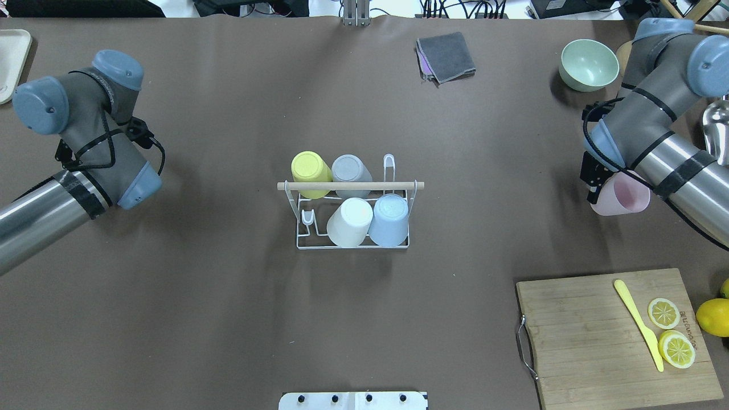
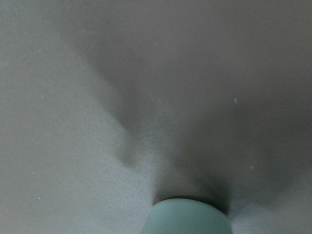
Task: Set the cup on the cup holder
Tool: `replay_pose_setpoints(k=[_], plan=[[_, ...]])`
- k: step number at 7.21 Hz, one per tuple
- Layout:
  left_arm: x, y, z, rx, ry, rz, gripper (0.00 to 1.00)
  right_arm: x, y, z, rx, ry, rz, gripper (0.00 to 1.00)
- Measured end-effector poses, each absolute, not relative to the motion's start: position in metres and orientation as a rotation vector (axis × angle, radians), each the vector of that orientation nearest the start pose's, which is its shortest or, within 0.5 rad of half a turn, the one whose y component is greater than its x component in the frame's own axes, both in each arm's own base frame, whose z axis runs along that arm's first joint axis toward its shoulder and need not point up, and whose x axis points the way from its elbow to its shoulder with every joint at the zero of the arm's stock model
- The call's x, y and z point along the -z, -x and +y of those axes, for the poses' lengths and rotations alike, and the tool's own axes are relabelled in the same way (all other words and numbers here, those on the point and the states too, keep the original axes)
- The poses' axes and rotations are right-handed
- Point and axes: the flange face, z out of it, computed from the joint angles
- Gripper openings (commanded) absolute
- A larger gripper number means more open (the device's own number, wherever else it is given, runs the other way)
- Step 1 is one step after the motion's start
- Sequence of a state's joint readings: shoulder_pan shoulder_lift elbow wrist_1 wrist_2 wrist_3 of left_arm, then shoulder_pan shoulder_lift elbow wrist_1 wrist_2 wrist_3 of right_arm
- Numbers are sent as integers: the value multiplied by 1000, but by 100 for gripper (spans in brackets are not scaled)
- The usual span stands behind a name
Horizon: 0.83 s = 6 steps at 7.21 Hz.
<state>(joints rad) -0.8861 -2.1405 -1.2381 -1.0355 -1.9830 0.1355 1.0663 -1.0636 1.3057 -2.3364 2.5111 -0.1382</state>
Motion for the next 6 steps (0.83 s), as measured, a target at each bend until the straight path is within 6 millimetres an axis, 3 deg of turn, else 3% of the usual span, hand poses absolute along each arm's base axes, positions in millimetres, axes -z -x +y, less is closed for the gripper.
replay_pose_setpoints(k=[2,5,6], plan=[[-544,-357,-584,-738,408,322,56,-534,222,-608,337,574,-863,46],[-539,-354,-588,-725,403,335,43,-511,183,-621,325,479,-936,46],[-535,-343,-594,-709,393,348,40,-502,171,-623,320,446,-962,45]])
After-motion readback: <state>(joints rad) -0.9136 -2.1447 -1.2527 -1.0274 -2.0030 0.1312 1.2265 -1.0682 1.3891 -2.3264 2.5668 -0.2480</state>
